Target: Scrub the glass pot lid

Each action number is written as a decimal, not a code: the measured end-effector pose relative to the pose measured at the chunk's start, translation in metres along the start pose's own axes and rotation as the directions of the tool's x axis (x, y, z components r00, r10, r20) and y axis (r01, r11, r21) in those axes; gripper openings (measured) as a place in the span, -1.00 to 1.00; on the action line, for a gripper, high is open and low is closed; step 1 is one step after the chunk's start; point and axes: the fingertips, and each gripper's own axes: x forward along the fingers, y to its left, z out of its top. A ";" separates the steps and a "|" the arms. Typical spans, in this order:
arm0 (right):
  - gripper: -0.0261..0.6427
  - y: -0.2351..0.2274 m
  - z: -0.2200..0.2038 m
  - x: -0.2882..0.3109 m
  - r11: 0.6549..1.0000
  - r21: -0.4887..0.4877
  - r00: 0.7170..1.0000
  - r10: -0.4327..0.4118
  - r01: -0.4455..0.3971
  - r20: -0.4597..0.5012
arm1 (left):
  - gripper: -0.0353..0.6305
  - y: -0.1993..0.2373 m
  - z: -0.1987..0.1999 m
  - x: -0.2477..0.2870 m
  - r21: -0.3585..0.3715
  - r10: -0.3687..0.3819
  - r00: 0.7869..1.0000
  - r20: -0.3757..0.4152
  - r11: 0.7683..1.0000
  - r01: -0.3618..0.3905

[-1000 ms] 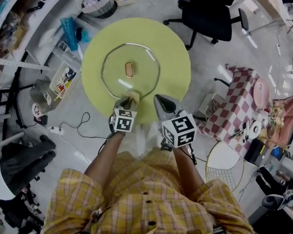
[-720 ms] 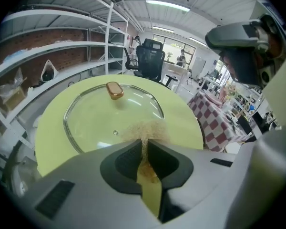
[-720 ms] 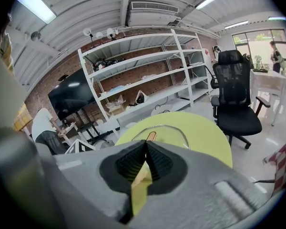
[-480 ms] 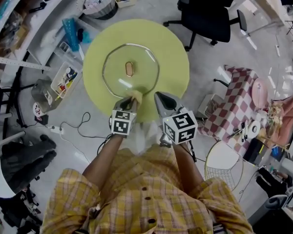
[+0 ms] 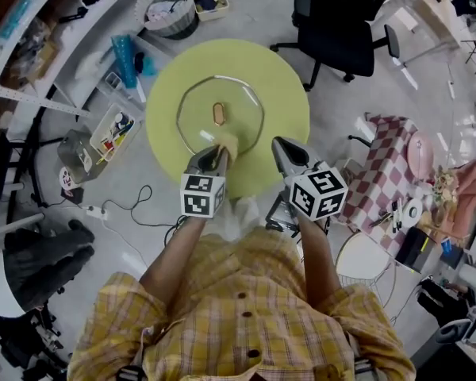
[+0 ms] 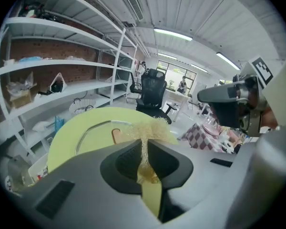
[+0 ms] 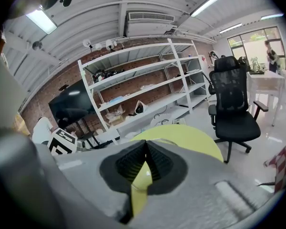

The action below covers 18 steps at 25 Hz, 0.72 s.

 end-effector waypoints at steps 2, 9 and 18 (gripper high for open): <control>-0.93 -0.001 0.010 -0.007 1.000 0.015 0.999 -0.011 0.011 0.032 | -0.77 -0.005 0.016 -0.010 0.005 0.000 0.999 0.033 1.000 0.000; -0.93 0.017 0.030 -0.019 1.000 0.014 0.992 -0.004 0.003 0.123 | -0.77 -0.020 0.051 -0.040 0.019 0.005 0.992 0.127 1.000 -0.008; -0.93 0.043 0.054 -0.025 0.998 -0.069 0.982 0.003 0.011 0.188 | -0.77 -0.027 0.095 -0.071 0.035 0.017 0.975 0.223 0.999 -0.026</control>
